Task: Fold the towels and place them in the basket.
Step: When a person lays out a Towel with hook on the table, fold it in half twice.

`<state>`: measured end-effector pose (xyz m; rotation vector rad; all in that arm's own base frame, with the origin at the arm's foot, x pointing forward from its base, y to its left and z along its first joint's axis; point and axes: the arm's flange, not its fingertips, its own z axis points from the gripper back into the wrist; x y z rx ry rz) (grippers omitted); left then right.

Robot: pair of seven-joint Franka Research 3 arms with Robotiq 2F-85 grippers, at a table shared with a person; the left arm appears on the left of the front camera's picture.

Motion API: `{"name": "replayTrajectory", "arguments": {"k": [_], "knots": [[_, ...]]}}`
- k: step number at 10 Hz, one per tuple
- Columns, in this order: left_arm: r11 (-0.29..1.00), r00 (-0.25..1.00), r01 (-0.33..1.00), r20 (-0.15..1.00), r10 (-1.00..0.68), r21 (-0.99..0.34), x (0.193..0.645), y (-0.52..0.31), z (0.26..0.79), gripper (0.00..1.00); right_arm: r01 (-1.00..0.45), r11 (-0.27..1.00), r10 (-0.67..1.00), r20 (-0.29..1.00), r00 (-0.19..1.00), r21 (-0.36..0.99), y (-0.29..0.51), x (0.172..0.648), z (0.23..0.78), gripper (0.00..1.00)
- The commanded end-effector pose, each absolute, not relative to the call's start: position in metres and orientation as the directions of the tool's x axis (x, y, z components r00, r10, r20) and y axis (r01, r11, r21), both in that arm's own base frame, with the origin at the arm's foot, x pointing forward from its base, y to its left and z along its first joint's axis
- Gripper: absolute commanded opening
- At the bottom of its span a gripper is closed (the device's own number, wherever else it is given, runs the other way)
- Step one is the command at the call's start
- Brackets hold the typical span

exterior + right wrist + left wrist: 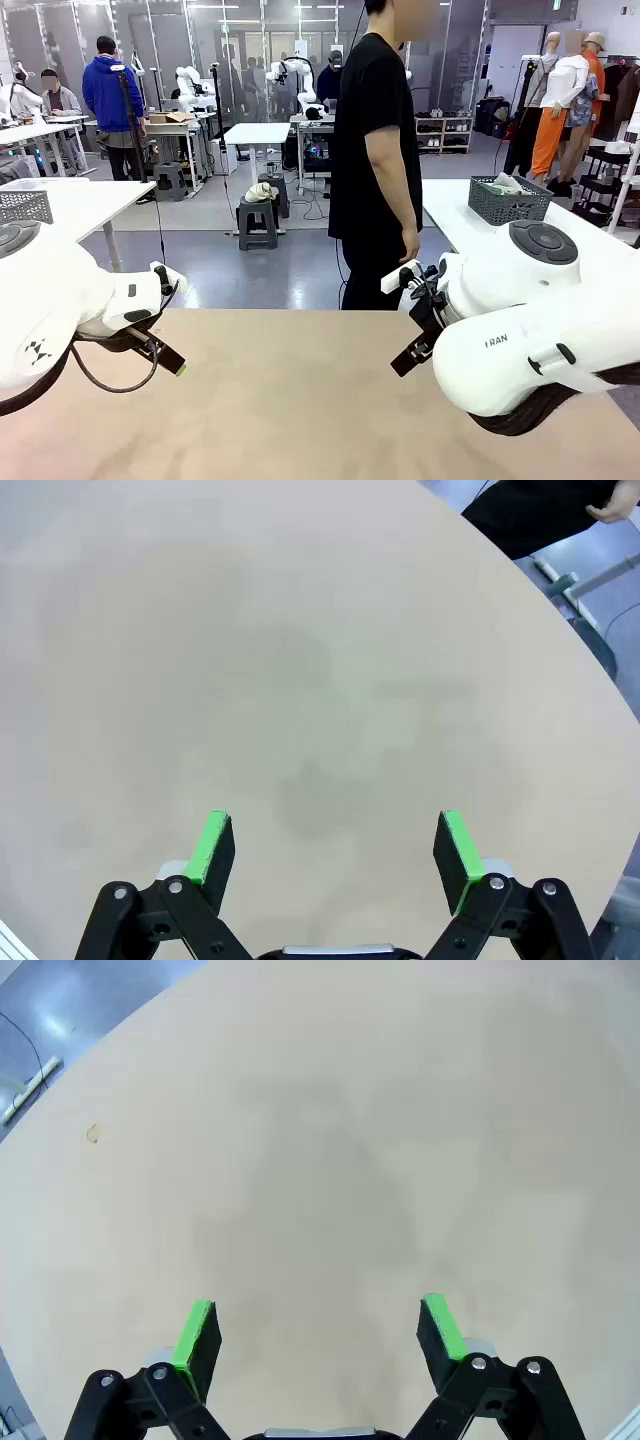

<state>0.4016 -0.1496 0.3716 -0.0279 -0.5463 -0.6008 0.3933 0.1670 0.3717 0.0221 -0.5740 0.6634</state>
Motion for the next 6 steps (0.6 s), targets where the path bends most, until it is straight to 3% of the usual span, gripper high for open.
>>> {"name": "replayTrajectory", "arguments": {"k": [1, 6], "knots": [[0.828, 0.688, 0.545, 0.496, -0.530, 0.131, 0.4015, -0.1499, 0.3717, 1.00, -0.587, 0.793, 0.576, 0.510, 0.639, -0.159, 0.1670, 0.3933, 0.3717, 1.00], [0.828, 0.688, 0.545, 0.496, -0.530, 0.131, 0.4015, -0.1499, 0.3717, 1.00, -0.587, 0.793, 0.576, 0.510, 0.639, -0.159, 0.1670, 0.3933, 0.3717, 1.00]]}}
